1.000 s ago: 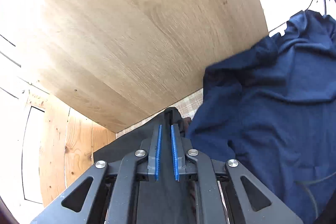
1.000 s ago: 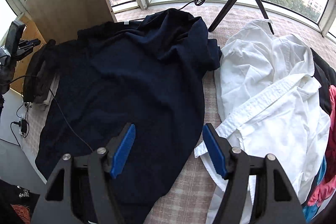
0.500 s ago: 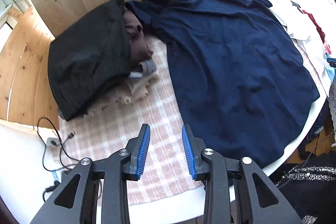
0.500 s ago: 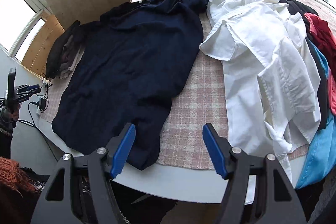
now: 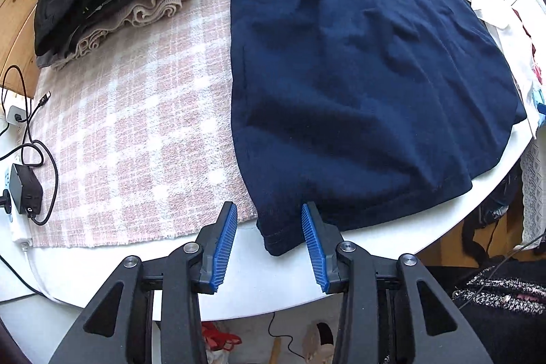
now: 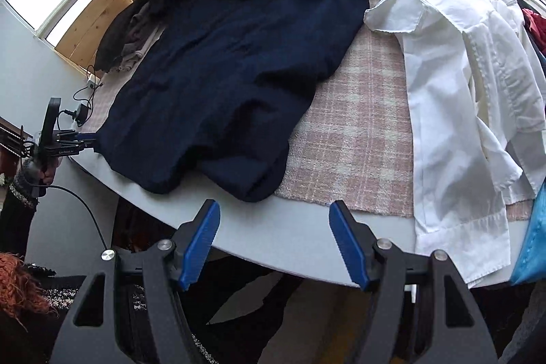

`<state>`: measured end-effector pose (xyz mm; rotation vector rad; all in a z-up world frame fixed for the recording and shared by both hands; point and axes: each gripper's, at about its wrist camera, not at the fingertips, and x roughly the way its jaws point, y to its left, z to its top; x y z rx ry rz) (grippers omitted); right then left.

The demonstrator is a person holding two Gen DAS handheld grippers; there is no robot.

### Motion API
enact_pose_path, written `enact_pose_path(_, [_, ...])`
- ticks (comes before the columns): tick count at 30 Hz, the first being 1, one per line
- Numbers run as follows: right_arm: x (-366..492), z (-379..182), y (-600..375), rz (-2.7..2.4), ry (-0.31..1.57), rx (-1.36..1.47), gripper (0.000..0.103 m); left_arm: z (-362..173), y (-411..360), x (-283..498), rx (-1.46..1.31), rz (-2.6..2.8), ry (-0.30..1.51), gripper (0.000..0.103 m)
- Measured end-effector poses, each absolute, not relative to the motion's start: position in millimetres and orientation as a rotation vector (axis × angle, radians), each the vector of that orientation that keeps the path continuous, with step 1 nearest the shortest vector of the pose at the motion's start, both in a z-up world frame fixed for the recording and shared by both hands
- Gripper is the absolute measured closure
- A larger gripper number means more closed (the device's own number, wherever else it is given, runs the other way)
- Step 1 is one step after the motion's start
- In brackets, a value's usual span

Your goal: Fold clothes

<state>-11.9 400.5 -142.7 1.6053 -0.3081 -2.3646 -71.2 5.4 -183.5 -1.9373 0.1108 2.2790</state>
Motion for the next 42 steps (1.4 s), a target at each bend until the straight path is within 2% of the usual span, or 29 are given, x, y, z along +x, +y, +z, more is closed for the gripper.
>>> enact_pose_path(1, [-9.9, -141.8, 402.2, -2.367, -0.304, 1.600, 0.037, -184.5, 4.9, -72.5, -1.941, 2.277, 0.068, 0.099])
enact_pose_path(3, [-7.1, -142.0, 405.7, -2.380, -0.287, 1.587, 0.037, -179.2, 2.7, -74.7, -1.926, 2.286, -0.013, 0.099])
enact_pose_path(6, [-7.2, -147.1, 408.9, -2.386, -0.271, 1.577, 0.037, -143.3, -13.9, -77.0, -1.854, 2.382, -0.097, 0.099])
enact_pose_path(12, [-17.8, -166.6, 386.4, -2.323, -0.214, 1.516, 0.037, -94.6, -68.3, -90.4, -1.840, 2.592, -0.167, 0.099])
enact_pose_path(23, [-48.9, -178.7, 319.8, -2.267, 0.145, 1.334, 0.037, -96.7, -78.2, -130.7, -1.878, 2.563, -0.064, 0.099])
enact_pose_path(27, [-68.8, -180.2, 320.6, -2.244, 0.204, 1.329, 0.037, -95.6, -84.0, -137.7, -1.886, 2.573, -0.062, 0.099])
enact_pose_path(31, [-84.1, -186.0, 317.8, -2.160, 0.161, 1.341, 0.038, -97.2, -83.1, -140.9, -1.886, 2.557, -0.025, 0.099])
enact_pose_path(32, [-87.8, -188.5, 315.5, -2.138, 0.150, 1.356, 0.042, -98.3, -83.1, -141.3, -1.887, 2.552, -0.016, 0.099])
enact_pose_path(33, [-90.4, -192.3, 311.8, -2.126, 0.157, 1.391, 0.055, -99.2, -83.4, -141.5, -1.887, 2.548, -0.011, 0.099])
enact_pose_path(34, [-92.2, -194.2, 309.3, -2.113, 0.155, 1.416, 0.060, -99.8, -83.7, -141.3, -1.885, 2.544, -0.007, 0.099])
enact_pose_path(35, [-91.4, -191.3, 310.9, -2.096, 0.122, 1.423, 0.088, -99.9, -84.0, -140.8, -1.882, 2.540, -0.004, 0.099])
enact_pose_path(36, [-89.4, -188.5, 314.5, -2.072, 0.069, 1.441, 0.095, -99.8, -84.3, -140.1, -1.879, 2.537, -0.003, 0.099])
enact_pose_path(42, [-61.1, -149.0, 342.6, -2.088, -0.122, 1.442, 0.095, -90.8, -75.8, -132.9, -1.835, 2.526, 0.038, 0.099])
